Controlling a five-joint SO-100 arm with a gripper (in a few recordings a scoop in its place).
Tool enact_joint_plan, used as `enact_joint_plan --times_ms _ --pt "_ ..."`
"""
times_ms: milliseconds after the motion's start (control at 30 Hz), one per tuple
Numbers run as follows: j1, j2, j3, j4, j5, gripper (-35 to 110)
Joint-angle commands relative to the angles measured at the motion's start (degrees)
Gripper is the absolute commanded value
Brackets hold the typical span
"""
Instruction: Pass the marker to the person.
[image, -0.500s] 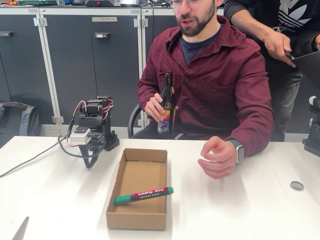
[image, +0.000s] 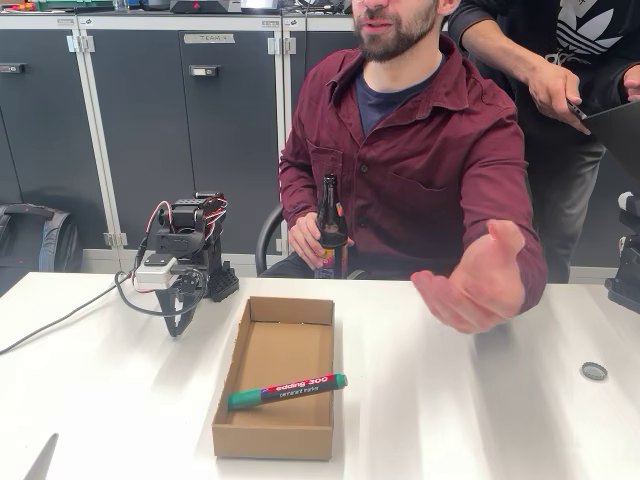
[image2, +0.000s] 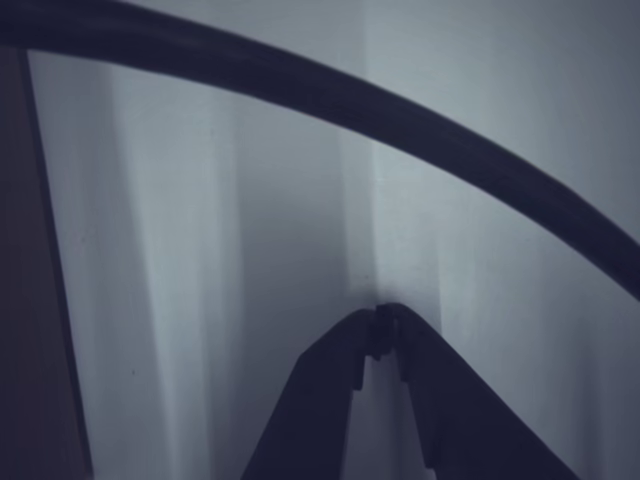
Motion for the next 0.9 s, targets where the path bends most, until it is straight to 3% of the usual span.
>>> enact_joint_plan --times_ms 0,267,567,867 --pt "0.18 0.7 1.32 -0.44 -0.09 -5" --pt "0.26 -8.79 -5.1 -5.89 0.0 -5" --pt "-3.78 -38.23 -41.13 -5.8 7.12 -5" --pt "-13.97 -57.66 -70.84 3.16 7.91 -5"
